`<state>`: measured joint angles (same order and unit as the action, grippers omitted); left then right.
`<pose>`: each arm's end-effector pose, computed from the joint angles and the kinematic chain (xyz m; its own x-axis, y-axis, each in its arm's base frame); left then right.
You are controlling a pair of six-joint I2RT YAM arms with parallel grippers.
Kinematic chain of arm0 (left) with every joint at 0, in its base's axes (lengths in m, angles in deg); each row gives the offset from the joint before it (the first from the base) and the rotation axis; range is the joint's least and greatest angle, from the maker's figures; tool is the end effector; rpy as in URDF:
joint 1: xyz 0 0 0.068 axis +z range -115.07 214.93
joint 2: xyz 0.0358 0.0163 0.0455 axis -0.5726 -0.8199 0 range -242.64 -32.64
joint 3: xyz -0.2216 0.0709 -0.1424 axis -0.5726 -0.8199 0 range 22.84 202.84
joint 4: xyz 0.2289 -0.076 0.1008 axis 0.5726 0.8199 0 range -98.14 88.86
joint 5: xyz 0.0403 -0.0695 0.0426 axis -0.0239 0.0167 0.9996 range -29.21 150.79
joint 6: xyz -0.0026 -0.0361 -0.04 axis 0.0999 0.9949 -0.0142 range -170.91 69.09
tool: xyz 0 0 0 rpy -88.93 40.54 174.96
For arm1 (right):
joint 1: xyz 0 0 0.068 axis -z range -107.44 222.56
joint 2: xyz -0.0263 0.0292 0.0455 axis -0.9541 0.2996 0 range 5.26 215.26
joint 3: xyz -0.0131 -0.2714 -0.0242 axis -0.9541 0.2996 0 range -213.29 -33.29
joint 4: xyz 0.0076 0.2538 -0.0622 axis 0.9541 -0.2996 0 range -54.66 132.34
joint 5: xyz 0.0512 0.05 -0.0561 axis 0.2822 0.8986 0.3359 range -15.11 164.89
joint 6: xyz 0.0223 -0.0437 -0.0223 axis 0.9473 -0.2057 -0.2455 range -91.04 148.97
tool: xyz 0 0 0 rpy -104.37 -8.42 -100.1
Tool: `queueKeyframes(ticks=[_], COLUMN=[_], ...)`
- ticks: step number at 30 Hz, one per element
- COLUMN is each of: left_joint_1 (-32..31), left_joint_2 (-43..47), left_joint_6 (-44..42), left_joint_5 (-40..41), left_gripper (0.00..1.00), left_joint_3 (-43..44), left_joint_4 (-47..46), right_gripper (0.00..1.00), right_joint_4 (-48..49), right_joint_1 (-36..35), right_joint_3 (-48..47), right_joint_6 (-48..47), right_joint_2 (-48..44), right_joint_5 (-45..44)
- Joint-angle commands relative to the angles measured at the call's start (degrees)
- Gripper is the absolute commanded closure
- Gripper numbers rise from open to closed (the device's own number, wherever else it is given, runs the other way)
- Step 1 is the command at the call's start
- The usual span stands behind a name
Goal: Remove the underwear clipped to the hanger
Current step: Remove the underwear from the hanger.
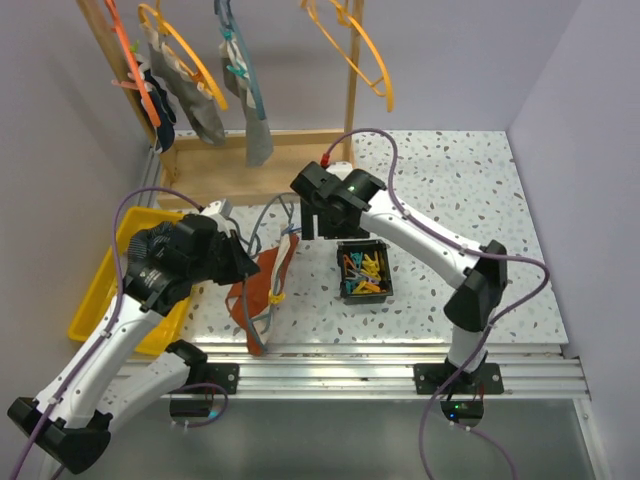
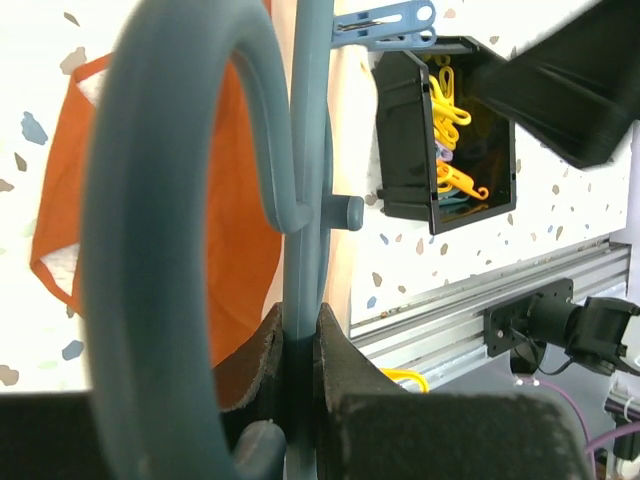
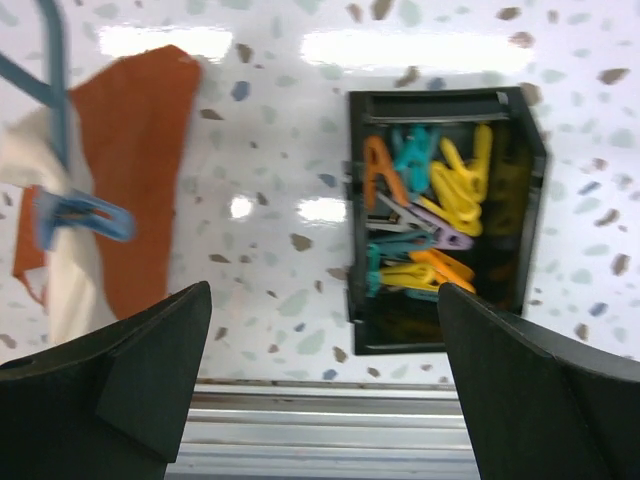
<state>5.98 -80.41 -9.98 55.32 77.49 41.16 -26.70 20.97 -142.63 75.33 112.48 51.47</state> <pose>0.1378 -0.0802 0.3239 -0.8019 -0.3017 -0.5156 0.0239 0.8462 -0.5324 0.2488 0.2910 0.3365 -0.8447 0.0035 -0.5352 -0.0158 0.9994 0.0314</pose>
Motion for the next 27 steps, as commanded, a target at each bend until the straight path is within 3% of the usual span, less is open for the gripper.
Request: queueKeyframes(ticks=[1,4,6,9,11,13,20,27], left_joint_1=[0.21,0.21,0.21,0.21,0.21,0.21,0.21,0.21], left_joint_2=[0.92,0.66,0.66,0.83,1.10,1.27,1.80,1.54], left_joint_6=[-0.15,-0.15,-0.06,0.21,0.56,1.08,2.58,2.14], left_joint_5=[2.40,2.14,1.79,1.52,1.00,0.03,-2.61,-2.43], left_gripper=[1.00,1.00,1.00,1.00,1.00,1.00,1.00,1.00], left_joint_3=[2.83,3.09,2.83,1.86,0.90,-0.50,-2.53,-1.48], left_joint_4=[-1.66,-1.84,-2.45,-3.50,-4.47,-5.44,-8.87,-7.99], right_gripper=[0.02,0.02,0.02,0.02,0.02,0.02,0.02,0.02], right_joint_4=[-3.82,-1.57,5.28,26.16,31.13,34.83,37.05,26.34], right_joint_1=[0.79,1.23,1.41,1.85,1.85,1.67,0.71,-2.90], right_joint_3=[3.77,7.02,12.79,22.11,25.56,27.24,30.68,24.98], right_joint_6=[1.62,1.36,-0.57,-0.58,2.31,5.21,10.06,9.00], right_joint_2=[-7.63,-11.48,-15.00,-21.69,-23.28,-23.81,-26.63,-19.43], right_joint_5=[-5.84,-3.76,7.37,29.07,41.79,48.26,52.77,49.79])
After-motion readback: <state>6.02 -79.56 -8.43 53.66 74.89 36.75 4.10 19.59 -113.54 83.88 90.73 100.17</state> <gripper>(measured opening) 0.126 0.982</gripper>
